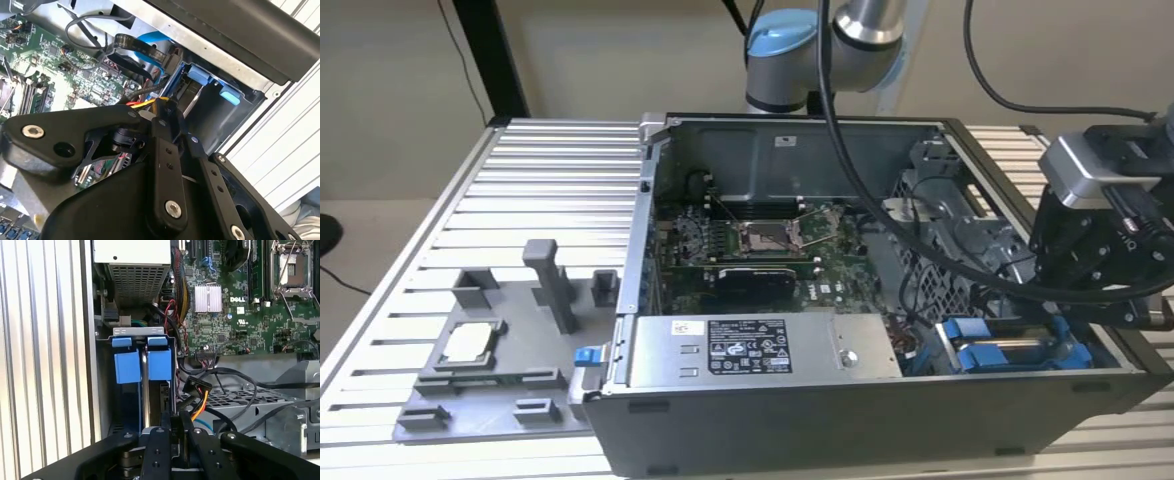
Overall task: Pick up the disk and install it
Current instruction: 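Insert the first disk wire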
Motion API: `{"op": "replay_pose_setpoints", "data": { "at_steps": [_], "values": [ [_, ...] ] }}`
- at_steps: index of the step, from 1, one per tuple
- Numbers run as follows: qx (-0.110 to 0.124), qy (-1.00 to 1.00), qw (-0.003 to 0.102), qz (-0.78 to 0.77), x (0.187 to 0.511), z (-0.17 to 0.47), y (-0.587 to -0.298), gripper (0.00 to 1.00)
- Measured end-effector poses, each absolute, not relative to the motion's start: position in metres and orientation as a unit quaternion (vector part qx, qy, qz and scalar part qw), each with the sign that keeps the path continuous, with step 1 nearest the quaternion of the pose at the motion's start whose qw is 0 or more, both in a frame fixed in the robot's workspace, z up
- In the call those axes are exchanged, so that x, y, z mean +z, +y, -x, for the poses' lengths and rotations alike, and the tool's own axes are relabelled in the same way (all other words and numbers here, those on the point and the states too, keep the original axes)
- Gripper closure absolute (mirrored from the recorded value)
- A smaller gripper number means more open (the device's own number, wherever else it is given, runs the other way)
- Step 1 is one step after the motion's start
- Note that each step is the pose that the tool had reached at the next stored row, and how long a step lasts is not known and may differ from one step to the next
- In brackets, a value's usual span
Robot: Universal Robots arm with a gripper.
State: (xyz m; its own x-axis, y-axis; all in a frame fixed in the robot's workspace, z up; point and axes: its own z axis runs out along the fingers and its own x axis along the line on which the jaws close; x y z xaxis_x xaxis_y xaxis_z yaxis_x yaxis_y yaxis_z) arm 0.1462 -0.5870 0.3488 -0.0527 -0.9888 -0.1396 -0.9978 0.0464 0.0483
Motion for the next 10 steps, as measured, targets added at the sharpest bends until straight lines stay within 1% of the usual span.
{"op": "replay_pose_setpoints", "data": {
  "at_steps": [5,10],
  "values": [
    [0.066,0.723,0.034,0.687,0.3472,-0.1463,-0.5872,1.00],
    [0.062,0.723,0.030,0.688,0.3446,-0.1491,-0.5872,1.00]
  ]
}}
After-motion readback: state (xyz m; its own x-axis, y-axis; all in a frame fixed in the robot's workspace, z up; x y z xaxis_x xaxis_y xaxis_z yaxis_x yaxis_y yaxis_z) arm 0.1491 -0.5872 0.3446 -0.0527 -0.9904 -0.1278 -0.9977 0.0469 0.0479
